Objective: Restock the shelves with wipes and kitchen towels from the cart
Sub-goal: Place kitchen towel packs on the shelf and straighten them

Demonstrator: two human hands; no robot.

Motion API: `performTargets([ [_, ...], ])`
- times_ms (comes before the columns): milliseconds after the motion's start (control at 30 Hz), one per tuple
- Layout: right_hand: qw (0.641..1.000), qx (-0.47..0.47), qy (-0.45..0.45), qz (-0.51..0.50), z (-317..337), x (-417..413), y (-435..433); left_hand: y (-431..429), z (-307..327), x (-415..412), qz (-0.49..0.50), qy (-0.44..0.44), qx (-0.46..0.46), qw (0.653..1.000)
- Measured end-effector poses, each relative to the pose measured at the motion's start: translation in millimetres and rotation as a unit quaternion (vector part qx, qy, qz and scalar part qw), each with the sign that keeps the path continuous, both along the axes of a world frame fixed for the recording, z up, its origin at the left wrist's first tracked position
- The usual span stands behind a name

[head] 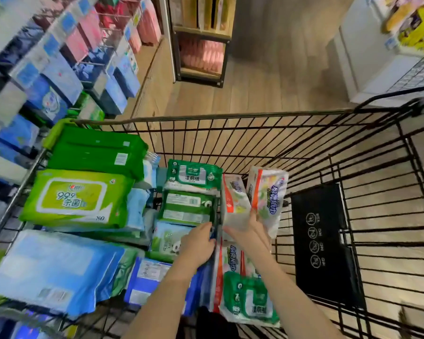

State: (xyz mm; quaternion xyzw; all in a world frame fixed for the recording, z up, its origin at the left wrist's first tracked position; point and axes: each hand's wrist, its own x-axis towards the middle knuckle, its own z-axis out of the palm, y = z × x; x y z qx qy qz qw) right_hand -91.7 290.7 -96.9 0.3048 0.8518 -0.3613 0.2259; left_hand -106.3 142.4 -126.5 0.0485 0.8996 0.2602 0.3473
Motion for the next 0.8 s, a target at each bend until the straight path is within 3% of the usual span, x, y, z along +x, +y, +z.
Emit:
performTargets([
  [133,0.999,0.021,0.008,-0.032,-29,-19,-14,-3,-16,-2,0.017,0.014,0.003,1.000],
  [300,0.994,0.069,-0.054,-0.069,-23,-34,-15,-10,-14,1,0.027,0.024,0.001,0.999],
  [433,0.994,0.060,0.038,-0.087,8,-14,13,-6,9,-1,0.136,-0.049,0.076,0.987],
  [500,0.990,0.028,0.068,-0.119,27,0,29,1,25,-4,0.215,-0.139,0.149,0.955],
  [633,0.976,-0.064,0.096,-0.184,51,25,52,21,39,-10,0.335,-0.330,0.288,0.834],
  [800,0.959,-0.156,0.090,-0.221,58,48,47,49,47,-8,0.360,-0.365,0.375,0.772],
])
